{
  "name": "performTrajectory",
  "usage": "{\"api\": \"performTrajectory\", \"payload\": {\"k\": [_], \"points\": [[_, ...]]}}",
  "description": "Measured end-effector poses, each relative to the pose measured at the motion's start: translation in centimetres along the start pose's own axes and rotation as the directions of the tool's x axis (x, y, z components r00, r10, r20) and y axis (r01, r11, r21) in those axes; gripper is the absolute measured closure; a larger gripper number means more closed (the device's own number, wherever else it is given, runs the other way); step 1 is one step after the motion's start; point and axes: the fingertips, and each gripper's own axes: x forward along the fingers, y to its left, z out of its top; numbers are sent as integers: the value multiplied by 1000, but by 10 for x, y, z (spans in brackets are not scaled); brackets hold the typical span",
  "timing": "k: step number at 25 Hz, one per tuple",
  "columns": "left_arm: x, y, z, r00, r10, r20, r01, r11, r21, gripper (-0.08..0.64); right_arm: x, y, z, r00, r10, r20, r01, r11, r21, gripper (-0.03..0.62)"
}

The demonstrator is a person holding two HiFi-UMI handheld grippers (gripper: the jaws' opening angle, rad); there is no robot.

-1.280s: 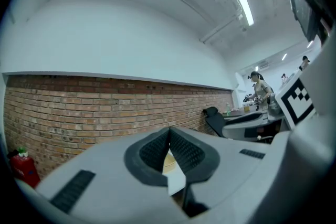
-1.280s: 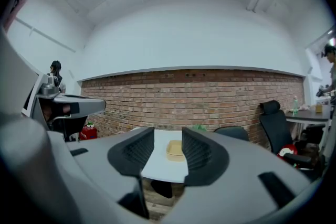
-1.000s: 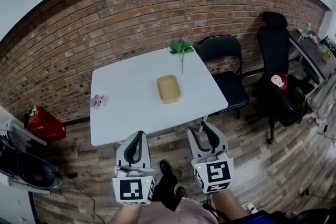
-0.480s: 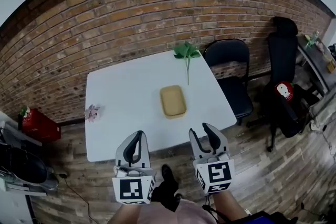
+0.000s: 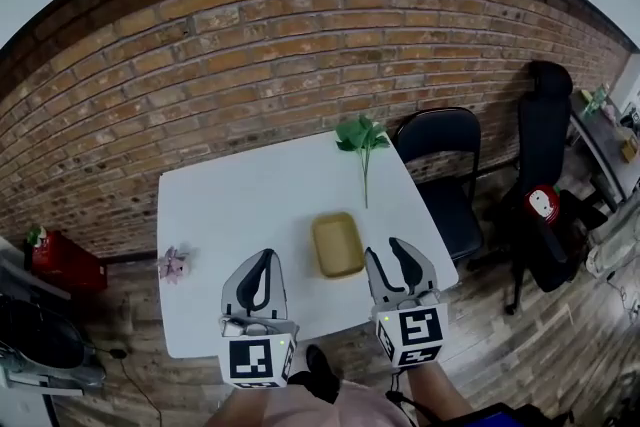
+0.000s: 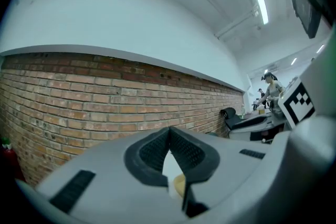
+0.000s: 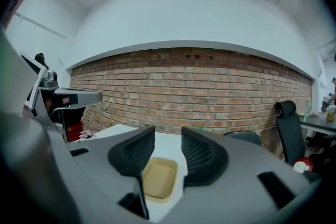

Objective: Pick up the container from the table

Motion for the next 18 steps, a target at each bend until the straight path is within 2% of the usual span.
{"api": "performTrajectory", "payload": {"k": [7, 13, 18], "points": [[35, 16, 6, 1000, -12, 20, 12, 1000, 5, 551, 35, -11, 11, 1000, -21, 7, 21, 1000, -15, 433], [51, 24, -5, 1000, 1, -11, -1, 1000, -4, 551, 55, -18, 4, 1000, -8, -25, 8, 1000, -10, 436], [64, 25, -24, 998, 17, -67, -19, 1000, -19, 551, 74, -24, -14, 997, 19, -76, -19, 1000, 4, 437]]}}
